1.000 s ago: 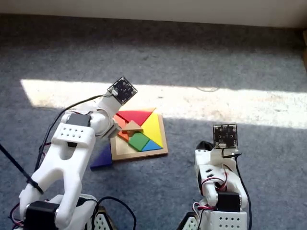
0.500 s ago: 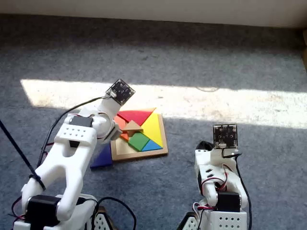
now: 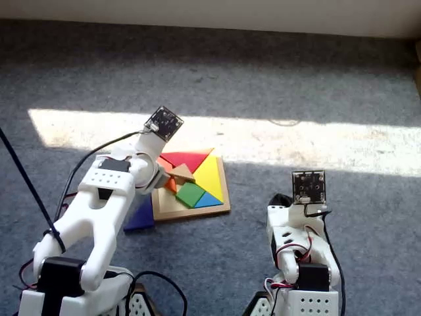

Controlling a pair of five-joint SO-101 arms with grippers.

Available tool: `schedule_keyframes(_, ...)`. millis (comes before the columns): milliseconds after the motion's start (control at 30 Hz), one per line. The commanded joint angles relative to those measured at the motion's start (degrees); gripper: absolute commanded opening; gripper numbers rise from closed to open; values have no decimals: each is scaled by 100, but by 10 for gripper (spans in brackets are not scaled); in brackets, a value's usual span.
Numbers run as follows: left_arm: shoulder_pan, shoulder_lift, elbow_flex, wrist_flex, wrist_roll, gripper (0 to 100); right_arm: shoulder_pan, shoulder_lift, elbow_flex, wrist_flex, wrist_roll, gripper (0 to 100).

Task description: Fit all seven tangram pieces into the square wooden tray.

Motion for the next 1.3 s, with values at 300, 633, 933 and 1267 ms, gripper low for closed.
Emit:
schedule_keyframes(300,-48,57,-66,-862,396,252,75,-57,866,-119,53,9)
schedule_keyframes(633,101,22,-75,-1222,404,252,75,-57,866,-119,53,9)
schedule_keyframes(933,629,66,-259,-1363,1160,252,75,-57,866,-119,53,9)
schedule_keyframes(1267,1095,198,-242,-1556,1169,252,75,-57,866,-119,53,9)
